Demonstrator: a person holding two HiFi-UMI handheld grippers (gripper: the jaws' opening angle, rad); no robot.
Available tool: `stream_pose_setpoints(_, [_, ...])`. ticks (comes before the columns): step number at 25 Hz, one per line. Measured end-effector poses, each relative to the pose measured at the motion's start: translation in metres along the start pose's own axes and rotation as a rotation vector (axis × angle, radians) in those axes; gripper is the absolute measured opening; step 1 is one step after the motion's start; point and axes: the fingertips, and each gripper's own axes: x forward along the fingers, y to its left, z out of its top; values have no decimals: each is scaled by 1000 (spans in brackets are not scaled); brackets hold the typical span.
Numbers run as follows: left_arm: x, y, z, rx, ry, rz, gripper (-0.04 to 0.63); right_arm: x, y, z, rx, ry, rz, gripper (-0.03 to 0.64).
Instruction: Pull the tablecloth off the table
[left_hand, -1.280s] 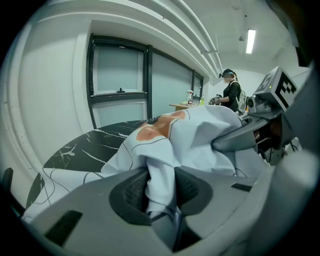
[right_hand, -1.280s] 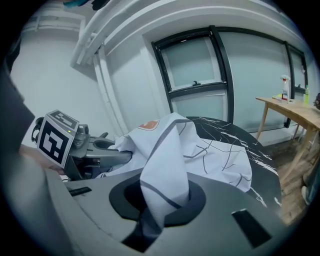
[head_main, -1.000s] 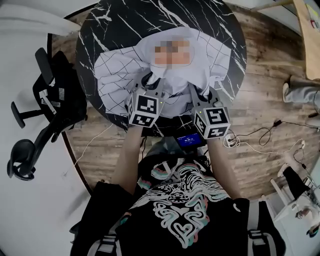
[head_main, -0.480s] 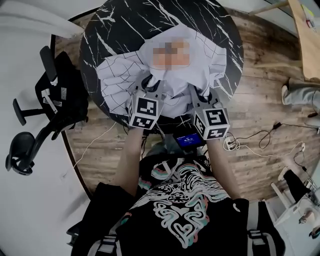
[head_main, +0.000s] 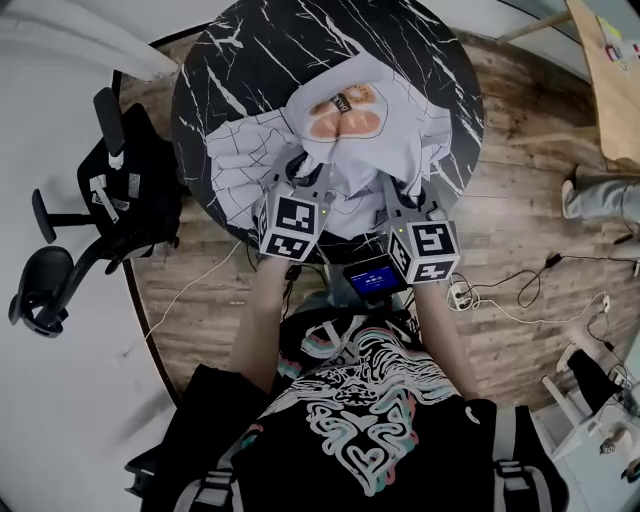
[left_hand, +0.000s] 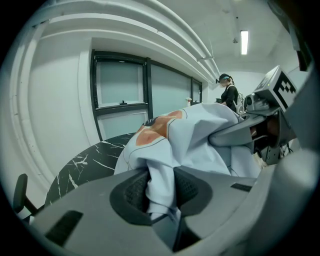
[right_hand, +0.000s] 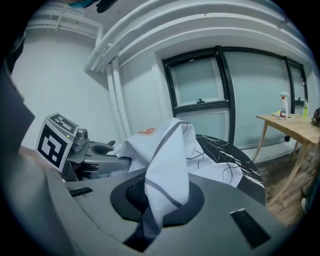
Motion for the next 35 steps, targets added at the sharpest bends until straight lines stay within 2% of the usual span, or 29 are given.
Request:
stream_pose_setpoints(7, [-16, -1, 8, -14, -26, 15, 83, -12, 10, 11, -17, -30, -1, 17])
stream_pose_setpoints(35, [-80, -12, 60, 13, -166, 60, 76, -68, 43, 54, -47, -159, 1, 15])
